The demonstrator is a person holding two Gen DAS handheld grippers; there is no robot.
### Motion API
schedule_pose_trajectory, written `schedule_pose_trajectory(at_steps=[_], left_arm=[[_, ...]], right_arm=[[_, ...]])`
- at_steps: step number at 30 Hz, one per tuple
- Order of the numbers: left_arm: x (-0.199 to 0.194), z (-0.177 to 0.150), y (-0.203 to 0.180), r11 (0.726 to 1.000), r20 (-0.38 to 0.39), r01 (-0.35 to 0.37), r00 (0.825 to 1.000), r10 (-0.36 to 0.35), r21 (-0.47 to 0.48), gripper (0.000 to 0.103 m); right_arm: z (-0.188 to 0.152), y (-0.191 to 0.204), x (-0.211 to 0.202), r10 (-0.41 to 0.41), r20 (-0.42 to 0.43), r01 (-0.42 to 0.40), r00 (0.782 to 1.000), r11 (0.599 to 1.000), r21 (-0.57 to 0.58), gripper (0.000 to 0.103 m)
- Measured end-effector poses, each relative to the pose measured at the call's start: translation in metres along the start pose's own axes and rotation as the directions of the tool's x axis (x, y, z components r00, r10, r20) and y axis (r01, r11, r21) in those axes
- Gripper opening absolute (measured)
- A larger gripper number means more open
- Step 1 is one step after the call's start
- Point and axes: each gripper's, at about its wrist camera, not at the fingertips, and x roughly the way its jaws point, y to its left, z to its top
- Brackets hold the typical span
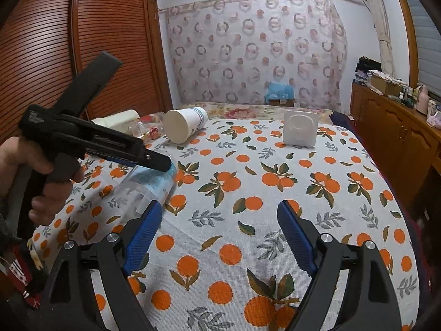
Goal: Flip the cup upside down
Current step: 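Close the left tool on the clear cup while the right tool releases it, then turn the clear cup bottom up with the left tool and lower it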
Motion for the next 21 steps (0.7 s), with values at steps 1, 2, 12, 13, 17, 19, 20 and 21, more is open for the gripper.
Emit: schedule_pose_trajectory(at_steps=[1,2,12,13,17,19,20,21], left_arm=[[0.002,0.0,0.001,1.0,-0.012,0.008,1.0,-0.008,-0.014,0.079],[0.005,0.001,0.003,0.999,-0.026,0.019,0.999,-0.02,-0.028,0.079],[0.022,0.007,0.002,0.991,-0.133,0.08,0.987,-0.094,-0.105,0.079],[0.022,0.008,0.001,0.991,-0.136,0.08,0.986,-0.094,-0.106,0.078],[0.021,0.011,0.0,0.991,-0.133,0.075,0.987,-0.089,-0.107,0.059],[0.018,0.012,-0.002,0.993,-0.116,0.074,0.99,-0.084,-0.088,0.058],[0.015,0.013,-0.003,0.995,-0.103,0.067,0.992,-0.074,-0.071,0.057],[0.012,0.014,-0.005,0.997,-0.079,0.051,0.995,-0.055,-0.049,0.057]], right_arm=[[0.0,0.0,0.0,-0.001,0.004,0.001,1.0,1.0,-0.004,0.087],[-0.001,0.0,-0.001,-0.001,0.007,0.001,1.0,1.0,-0.005,0.087],[-0.002,0.0,0.0,-0.001,0.002,0.001,1.0,1.0,-0.001,0.087],[-0.002,0.0,0.0,-0.001,0.002,0.001,1.0,1.0,-0.002,0.087],[-0.003,-0.001,0.001,-0.001,-0.003,0.001,1.0,1.0,0.002,0.087],[-0.003,-0.002,0.002,0.0,-0.004,0.0,1.0,1.0,0.006,0.087],[-0.004,-0.002,0.002,0.0,-0.005,0.0,1.0,1.0,0.007,0.087],[-0.004,-0.001,0.002,0.0,-0.006,0.0,1.0,1.0,0.006,0.087]])
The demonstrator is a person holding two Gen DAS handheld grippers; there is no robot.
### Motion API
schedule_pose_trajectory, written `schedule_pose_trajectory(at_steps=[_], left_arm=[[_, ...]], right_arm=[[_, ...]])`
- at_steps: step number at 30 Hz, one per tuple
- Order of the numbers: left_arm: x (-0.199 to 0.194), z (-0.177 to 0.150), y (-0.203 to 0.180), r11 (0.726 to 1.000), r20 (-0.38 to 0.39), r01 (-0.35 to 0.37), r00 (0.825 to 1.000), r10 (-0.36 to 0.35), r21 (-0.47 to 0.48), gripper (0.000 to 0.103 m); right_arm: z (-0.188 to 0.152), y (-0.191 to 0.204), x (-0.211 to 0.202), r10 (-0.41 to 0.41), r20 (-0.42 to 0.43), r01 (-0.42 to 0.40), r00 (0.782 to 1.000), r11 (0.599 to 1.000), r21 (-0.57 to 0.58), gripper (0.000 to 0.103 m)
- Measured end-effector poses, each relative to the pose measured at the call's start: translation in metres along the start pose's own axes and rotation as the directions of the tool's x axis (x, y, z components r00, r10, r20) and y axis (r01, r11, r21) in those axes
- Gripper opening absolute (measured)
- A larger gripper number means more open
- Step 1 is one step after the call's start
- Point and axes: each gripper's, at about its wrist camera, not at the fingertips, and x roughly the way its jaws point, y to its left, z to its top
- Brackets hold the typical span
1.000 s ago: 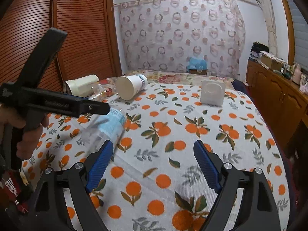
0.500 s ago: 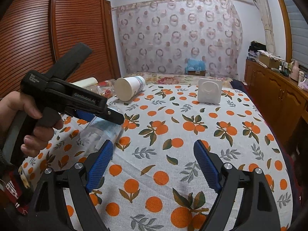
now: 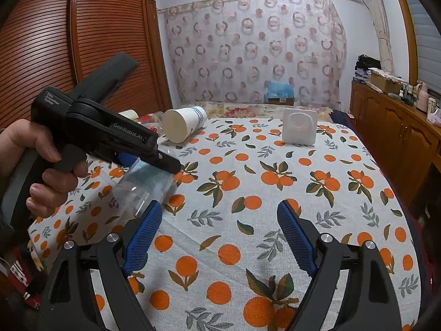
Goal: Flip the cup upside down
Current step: 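Turn the clear cup bottom up with the left tool and lower it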
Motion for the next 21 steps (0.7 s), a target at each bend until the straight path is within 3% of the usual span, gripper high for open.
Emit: schedule_pose_trajectory(at_steps=[5,10,15,21], left_arm=[[-0.013,0.007,-0.004,0.997,0.096,-0.051,0.994,0.046,0.055,0.056],[-0.025,0.013,-0.01,0.989,0.198,-0.099,0.977,0.076,0.111,0.055],[-0.034,0.013,-0.016,0.972,0.308,-0.172,0.944,0.116,0.162,0.054],[-0.029,0.004,-0.017,0.954,0.366,-0.226,0.92,0.143,0.196,0.054]], right_arm=[[0.0,-0.001,0.0,-0.001,0.0,0.001,1.0,1.0,-0.001,0.087],[0.001,0.0,0.003,-0.012,-0.008,0.011,1.0,1.0,-0.003,0.087],[0.002,-0.001,0.005,-0.016,-0.018,0.016,1.0,1.0,0.002,0.087],[0.002,-0.001,0.006,-0.017,-0.021,0.017,1.0,1.0,0.002,0.087]])
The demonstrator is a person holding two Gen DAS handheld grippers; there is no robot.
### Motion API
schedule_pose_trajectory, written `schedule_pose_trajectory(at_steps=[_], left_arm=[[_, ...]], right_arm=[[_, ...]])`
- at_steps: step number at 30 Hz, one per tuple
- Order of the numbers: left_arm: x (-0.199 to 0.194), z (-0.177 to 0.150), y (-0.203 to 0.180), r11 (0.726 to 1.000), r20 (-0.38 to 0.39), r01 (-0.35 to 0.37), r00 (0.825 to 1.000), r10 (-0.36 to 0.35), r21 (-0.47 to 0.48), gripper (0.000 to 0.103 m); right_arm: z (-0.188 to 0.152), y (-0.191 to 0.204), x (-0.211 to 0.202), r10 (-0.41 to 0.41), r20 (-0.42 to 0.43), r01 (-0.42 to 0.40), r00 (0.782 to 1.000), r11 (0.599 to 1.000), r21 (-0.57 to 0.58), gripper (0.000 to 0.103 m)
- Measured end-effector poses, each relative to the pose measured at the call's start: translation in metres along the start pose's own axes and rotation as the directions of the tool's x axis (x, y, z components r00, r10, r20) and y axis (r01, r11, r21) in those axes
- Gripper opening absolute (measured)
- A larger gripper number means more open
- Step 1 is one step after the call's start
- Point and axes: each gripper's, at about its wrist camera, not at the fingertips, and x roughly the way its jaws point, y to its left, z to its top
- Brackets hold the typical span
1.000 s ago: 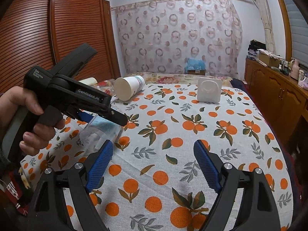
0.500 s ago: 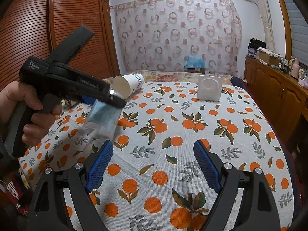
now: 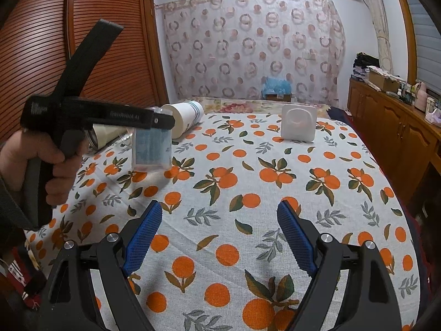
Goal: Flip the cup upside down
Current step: 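Turn the clear cup bottom up with the left tool and lower it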
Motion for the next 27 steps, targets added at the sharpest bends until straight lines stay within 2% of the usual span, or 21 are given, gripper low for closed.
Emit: schedule_pose_trajectory(at_steps=[6,14,27], left_arm=[[-0.006,-0.012,-0.004,1.0,0.025,-0.006,1.0,0.005,0.018,0.054],[-0.021,-0.031,-0.014,0.999,0.014,0.004,1.0,-0.005,0.044,0.053],[-0.024,-0.035,-0.015,0.999,0.025,0.013,1.0,-0.014,0.045,0.053]], right_arm=[[-0.001,0.0,0.0,0.0,-0.002,0.0,1.0,1.0,0.002,0.087],[0.0,0.0,0.0,0.0,-0.004,0.0,1.0,1.0,0.002,0.087],[-0.001,-0.002,0.002,-0.005,-0.016,0.006,1.0,1.0,0.017,0.087]])
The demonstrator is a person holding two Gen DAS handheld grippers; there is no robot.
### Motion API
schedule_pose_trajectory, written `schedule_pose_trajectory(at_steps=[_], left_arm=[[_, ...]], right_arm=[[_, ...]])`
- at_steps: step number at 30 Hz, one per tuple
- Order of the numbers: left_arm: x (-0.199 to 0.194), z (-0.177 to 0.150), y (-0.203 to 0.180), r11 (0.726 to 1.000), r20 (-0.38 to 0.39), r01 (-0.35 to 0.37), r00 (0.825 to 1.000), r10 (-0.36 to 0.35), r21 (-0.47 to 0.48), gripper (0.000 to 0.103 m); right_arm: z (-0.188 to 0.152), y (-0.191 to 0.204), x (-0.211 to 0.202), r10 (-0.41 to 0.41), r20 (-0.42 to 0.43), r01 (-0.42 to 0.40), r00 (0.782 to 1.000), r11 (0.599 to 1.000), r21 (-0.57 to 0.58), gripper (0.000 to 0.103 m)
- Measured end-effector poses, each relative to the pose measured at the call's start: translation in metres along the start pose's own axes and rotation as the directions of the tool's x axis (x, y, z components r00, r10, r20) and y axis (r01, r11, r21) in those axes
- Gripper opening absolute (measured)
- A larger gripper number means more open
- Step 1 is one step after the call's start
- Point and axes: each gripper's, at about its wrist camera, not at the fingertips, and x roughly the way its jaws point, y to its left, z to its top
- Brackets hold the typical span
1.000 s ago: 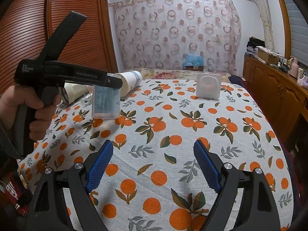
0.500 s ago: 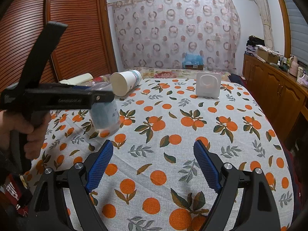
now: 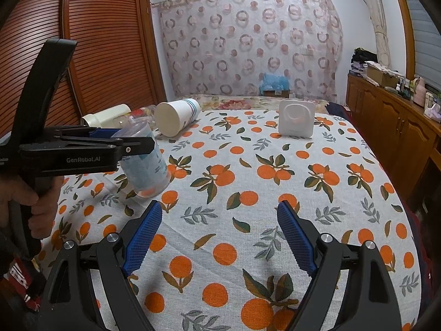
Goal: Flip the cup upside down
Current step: 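Turn the clear cup bottom up with the left tool and lower it, then open the left tool to set the cup down and withdraw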
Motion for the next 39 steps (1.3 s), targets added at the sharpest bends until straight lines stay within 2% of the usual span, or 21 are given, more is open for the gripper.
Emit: schedule_pose_trajectory(at_steps=[2,5,7,11,15,18,22,24,31,39], left_arm=[[-0.001,0.0,0.001,1.0,0.002,0.017,1.0,-0.017,-0.007,0.055],[-0.001,0.0,0.001,1.0,0.001,0.019,1.0,-0.019,-0.017,0.063],[-0.005,-0.002,0.001,1.0,0.013,0.017,1.0,-0.016,-0.023,0.073],[-0.013,-0.006,0.002,0.999,0.03,0.023,0.999,-0.022,-0.039,0.081],[-0.027,-0.011,0.006,0.998,0.07,0.019,0.997,-0.015,-0.061,0.087],[-0.038,-0.015,0.011,0.996,0.103,0.003,0.995,0.006,-0.086,0.095],[-0.046,-0.022,0.018,0.993,0.116,-0.047,0.991,0.059,-0.107,0.095],[-0.048,-0.025,0.022,0.991,0.119,-0.067,0.99,0.081,-0.115,0.095],[-0.052,-0.035,0.031,0.984,0.108,-0.114,0.986,0.13,-0.138,0.095],[-0.064,-0.047,0.036,0.98,0.118,-0.104,0.985,0.125,-0.169,0.095]], right_arm=[[0.0,0.0,0.0,0.001,0.0,-0.001,1.0,1.0,0.0,0.087],[0.0,-0.001,0.0,0.002,-0.002,-0.002,1.0,1.0,0.002,0.087],[0.0,-0.001,0.0,0.003,-0.005,-0.003,1.0,1.0,0.005,0.087],[0.0,-0.001,0.0,0.001,-0.006,-0.001,1.0,1.0,0.008,0.087],[-0.001,-0.002,0.001,-0.004,-0.011,0.004,1.0,1.0,0.013,0.087],[0.001,-0.002,0.001,-0.009,-0.015,0.009,1.0,1.0,0.016,0.087],[0.003,-0.001,0.001,-0.015,-0.017,0.016,1.0,1.0,0.022,0.088],[0.005,0.0,0.0,-0.025,-0.008,0.025,1.0,0.999,0.025,0.1],[0.015,0.007,0.002,-0.042,-0.006,0.042,0.999,0.999,0.02,0.101],[0.022,0.012,0.001,-0.04,-0.002,0.04,0.999,0.998,0.039,0.101]])
